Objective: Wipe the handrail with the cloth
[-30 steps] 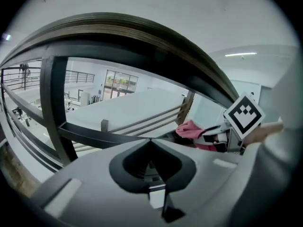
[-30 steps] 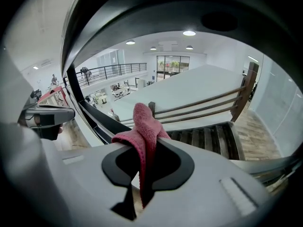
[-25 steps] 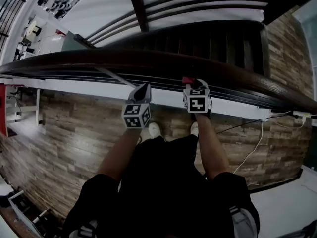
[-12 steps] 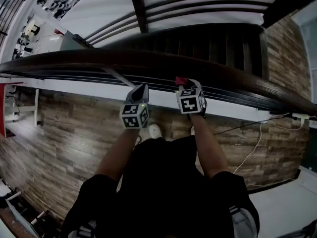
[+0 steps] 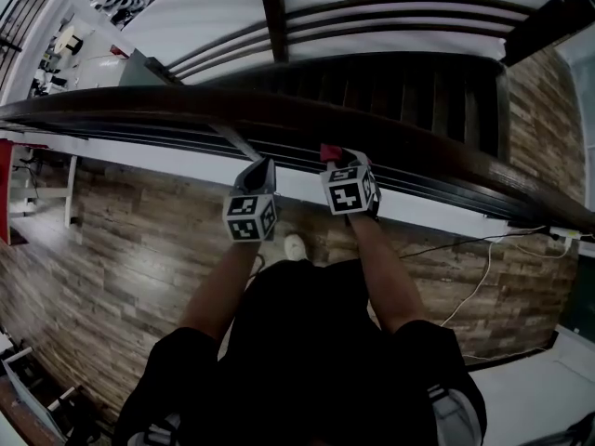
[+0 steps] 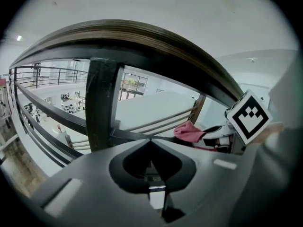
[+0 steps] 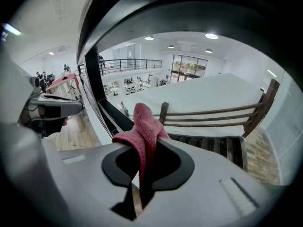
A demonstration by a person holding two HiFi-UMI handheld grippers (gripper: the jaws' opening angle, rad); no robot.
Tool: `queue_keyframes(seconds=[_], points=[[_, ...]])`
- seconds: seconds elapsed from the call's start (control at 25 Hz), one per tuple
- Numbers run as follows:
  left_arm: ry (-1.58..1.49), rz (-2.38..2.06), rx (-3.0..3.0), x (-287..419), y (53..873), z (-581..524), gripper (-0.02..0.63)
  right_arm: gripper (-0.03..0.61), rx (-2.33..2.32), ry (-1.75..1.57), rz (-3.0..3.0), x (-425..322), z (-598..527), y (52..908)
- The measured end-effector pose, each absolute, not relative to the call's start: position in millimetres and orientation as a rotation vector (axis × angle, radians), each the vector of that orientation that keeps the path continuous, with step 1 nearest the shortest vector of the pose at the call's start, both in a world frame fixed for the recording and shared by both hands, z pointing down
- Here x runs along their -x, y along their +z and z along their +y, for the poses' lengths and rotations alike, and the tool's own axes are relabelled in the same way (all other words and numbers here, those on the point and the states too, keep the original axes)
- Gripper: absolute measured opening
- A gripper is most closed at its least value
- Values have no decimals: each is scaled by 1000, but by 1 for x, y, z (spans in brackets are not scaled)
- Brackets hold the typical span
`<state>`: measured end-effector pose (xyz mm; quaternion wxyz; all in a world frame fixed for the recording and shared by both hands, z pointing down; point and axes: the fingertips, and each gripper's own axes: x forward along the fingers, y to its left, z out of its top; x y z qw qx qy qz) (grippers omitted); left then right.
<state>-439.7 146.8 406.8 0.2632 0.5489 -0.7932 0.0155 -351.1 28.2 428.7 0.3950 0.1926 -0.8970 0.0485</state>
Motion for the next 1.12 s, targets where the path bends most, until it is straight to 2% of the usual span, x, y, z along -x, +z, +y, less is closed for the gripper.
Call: queue_keyframes(seconds=[1.12], points=[[-26,-2282,-1290,495,406,217,0,43,-275,-25,-2307,451,95,431]])
